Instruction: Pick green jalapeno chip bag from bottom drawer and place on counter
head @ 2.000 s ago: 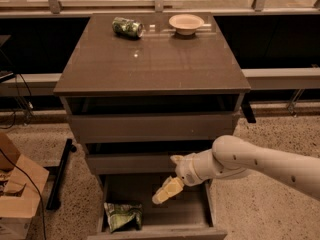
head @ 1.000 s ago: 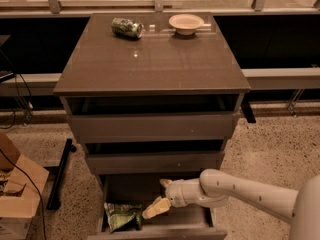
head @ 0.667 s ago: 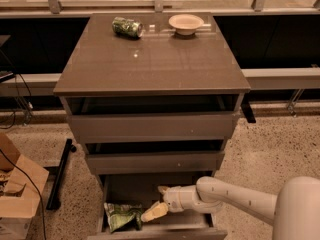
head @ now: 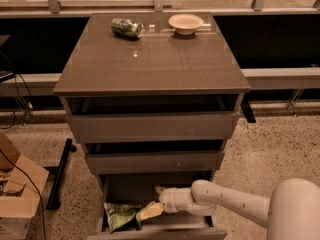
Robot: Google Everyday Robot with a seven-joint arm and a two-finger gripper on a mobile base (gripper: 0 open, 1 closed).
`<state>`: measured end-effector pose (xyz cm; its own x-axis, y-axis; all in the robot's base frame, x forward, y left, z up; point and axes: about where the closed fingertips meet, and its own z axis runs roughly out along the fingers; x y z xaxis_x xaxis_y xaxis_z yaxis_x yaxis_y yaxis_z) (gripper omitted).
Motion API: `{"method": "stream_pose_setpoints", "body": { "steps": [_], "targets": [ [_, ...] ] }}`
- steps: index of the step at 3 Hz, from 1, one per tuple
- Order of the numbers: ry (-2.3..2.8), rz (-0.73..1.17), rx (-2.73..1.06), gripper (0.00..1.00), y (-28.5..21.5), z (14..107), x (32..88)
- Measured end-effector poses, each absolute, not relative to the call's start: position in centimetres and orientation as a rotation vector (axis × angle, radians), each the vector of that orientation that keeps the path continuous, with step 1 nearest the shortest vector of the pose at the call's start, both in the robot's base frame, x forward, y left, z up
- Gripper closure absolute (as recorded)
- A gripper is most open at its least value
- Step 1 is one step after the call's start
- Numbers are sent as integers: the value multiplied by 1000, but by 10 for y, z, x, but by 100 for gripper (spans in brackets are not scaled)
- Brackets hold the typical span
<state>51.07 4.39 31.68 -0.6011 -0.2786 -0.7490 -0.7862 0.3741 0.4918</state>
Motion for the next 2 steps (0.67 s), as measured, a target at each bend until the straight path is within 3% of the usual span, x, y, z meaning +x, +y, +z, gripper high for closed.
{"method": "stream_pose_setpoints", "body": {
  "steps": [2],
  "targets": [
    [2227, 1019, -875, 0, 90, 245, 533]
  ]
}}
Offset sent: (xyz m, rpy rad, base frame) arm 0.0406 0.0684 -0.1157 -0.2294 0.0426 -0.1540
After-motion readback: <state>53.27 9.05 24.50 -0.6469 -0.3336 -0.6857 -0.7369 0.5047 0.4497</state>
